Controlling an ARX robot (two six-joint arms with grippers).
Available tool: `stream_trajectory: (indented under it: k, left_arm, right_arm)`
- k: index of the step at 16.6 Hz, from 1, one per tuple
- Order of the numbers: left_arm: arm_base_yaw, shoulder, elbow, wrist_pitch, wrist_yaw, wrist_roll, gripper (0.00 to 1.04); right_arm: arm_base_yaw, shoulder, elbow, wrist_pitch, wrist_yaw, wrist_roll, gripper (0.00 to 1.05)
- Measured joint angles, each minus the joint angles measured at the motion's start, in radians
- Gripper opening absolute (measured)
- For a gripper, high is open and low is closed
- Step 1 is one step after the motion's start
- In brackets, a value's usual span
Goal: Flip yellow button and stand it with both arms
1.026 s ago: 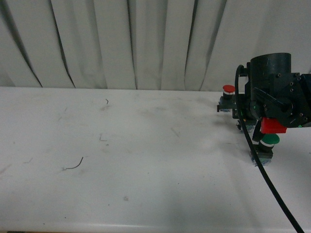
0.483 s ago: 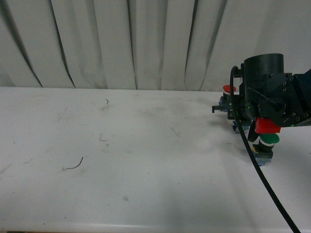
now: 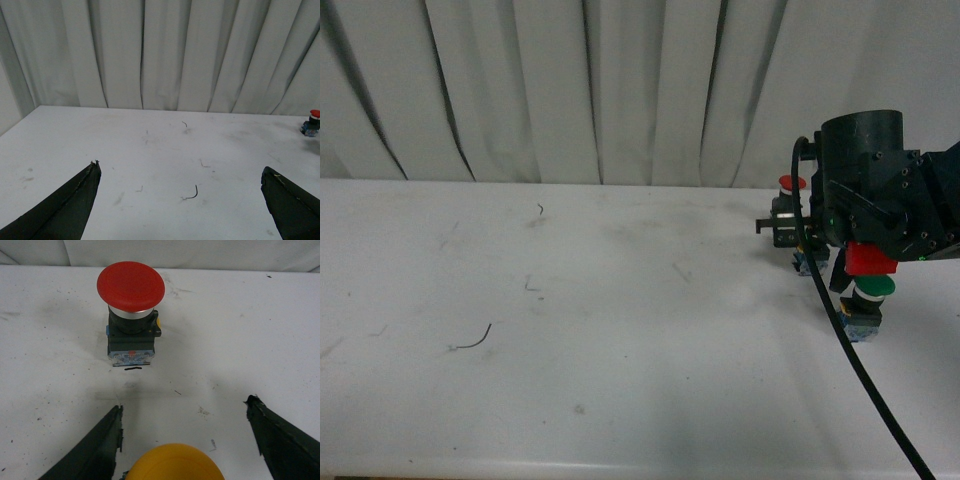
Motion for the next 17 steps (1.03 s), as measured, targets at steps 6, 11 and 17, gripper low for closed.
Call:
stream_trajectory:
  k: [6,11,17]
  left_arm:
    - [0.000,0.000,0.000,0.000,0.000,0.000,0.98]
    - [0.000,0.000,0.000,0.000,0.000,0.000,0.98]
    - [0.000,0.000,0.000,0.000,0.000,0.000,0.98]
  right_arm:
    - [-0.001,-0.021,-0.024,0.026,-0.045,0.002,0.98]
    - [-0.013,-0.163,-0.114,0.116,-0.109,0.005,0.98]
    - [-0.042,-0.436,-0.396,0.361,-0.220,-0.003,0.98]
